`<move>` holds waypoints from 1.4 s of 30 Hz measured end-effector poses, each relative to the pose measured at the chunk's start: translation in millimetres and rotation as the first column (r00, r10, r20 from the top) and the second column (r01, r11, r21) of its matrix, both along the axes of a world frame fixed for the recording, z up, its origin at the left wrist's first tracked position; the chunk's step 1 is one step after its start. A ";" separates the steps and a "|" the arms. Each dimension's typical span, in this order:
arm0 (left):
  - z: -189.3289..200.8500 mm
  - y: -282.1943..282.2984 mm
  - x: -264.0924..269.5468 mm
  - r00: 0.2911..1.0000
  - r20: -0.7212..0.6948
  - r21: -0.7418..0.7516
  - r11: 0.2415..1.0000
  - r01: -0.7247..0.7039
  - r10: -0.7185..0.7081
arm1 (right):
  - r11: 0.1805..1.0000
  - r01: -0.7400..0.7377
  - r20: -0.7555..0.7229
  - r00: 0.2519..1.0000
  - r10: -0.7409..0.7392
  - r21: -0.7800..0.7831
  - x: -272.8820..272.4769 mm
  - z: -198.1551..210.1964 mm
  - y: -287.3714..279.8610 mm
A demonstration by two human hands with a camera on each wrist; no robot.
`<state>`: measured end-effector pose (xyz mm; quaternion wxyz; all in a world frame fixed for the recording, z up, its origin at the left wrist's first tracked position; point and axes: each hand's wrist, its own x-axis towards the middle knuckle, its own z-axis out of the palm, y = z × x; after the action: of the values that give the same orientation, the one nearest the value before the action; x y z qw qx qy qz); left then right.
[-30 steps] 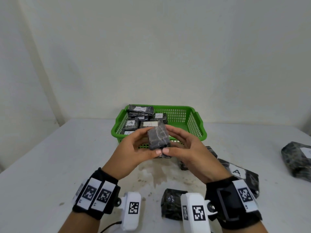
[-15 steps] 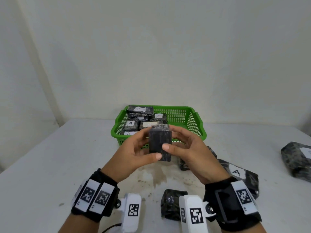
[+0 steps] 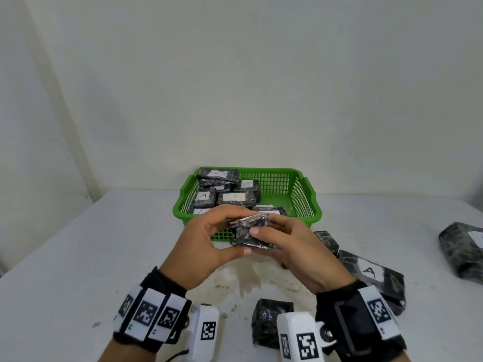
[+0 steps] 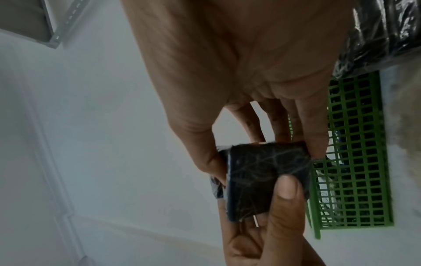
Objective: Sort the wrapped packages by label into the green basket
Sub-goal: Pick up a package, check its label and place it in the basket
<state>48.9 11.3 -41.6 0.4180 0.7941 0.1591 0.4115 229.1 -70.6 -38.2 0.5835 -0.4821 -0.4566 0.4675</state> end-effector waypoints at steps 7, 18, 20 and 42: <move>-0.8 -0.3 0.3 1.000 0.022 0.012 1.000 -0.002 0.001 | 1.000 -0.016 0.065 0.998 0.017 -0.014 -0.8 -2.1 1.7; 0.5 -1.4 0.3 0.997 0.063 0.051 0.998 0.029 -0.032 | 0.998 0.055 0.096 0.994 -0.058 0.031 -2.4 -4.2 5.6; 0.2 -0.5 -0.1 0.997 0.069 0.051 0.998 0.030 -0.034 | 0.996 0.080 0.137 0.987 -0.085 0.045 -1.7 -2.0 2.6; -1.4 -0.6 7.6 0.997 0.072 -0.310 0.951 -0.018 0.042 | 0.984 0.180 -0.237 0.956 -0.170 0.020 3.8 1.4 3.1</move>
<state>56.6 10.7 -43.0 0.5367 0.6999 0.2172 0.4182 232.9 -67.5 -36.7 0.6823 -0.4497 -0.3497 0.4582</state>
